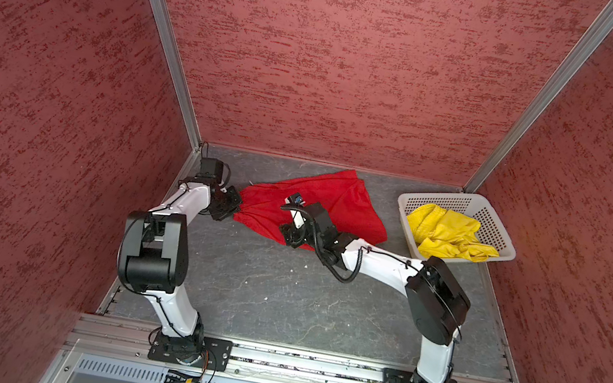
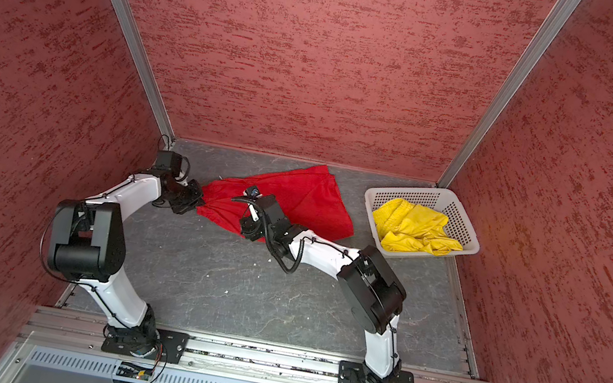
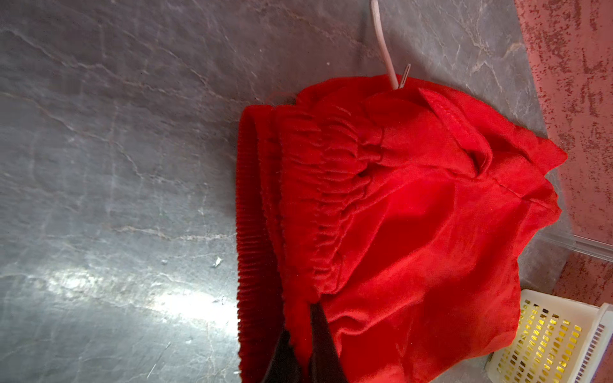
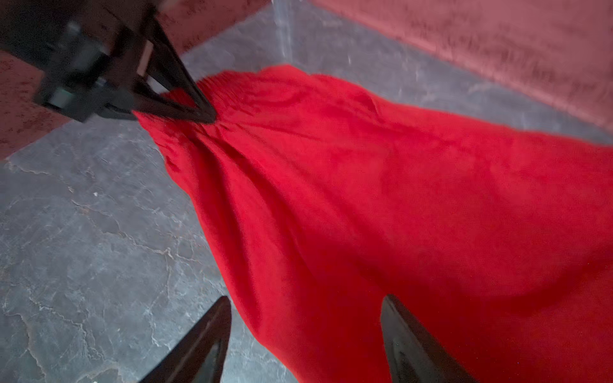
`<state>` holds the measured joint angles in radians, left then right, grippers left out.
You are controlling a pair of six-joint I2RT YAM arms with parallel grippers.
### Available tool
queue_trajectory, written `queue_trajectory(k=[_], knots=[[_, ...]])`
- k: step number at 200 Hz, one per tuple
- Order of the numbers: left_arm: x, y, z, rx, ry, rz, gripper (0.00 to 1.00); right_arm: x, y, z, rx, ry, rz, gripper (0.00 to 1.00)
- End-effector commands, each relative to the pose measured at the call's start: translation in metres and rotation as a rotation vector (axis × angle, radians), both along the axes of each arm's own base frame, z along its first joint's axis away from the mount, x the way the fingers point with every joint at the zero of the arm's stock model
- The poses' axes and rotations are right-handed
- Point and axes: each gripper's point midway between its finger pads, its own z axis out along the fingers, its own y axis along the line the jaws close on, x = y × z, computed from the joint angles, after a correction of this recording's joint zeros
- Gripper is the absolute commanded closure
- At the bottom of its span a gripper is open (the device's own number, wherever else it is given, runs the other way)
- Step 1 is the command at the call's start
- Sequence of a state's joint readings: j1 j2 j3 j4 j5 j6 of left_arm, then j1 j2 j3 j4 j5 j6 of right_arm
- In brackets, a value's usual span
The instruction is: Fold and stack the shorts
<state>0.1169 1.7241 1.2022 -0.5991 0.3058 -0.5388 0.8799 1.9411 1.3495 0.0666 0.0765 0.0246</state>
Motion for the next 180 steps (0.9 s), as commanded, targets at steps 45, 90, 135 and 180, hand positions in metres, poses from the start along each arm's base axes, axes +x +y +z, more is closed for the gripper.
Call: queue_trajectory(k=[45,90,135,180], knots=[[-0.001,-0.006,0.0,-0.034,0.006,-0.036,1.0,0.002,0.087,-0.013,-0.081,-0.253,0.197,0.2],[0.003,-0.004,0.0,-0.061,0.006,-0.027,1.0,-0.005,0.117,-0.029,-0.065,-0.256,0.268,0.19],[0.002,-0.014,0.003,-0.13,-0.002,-0.044,1.0,0.012,0.139,-0.061,-0.082,-0.226,0.255,0.4],[-0.002,-0.02,0.01,-0.181,-0.009,-0.023,0.59,0.02,0.144,-0.071,-0.053,-0.177,0.221,0.98]])
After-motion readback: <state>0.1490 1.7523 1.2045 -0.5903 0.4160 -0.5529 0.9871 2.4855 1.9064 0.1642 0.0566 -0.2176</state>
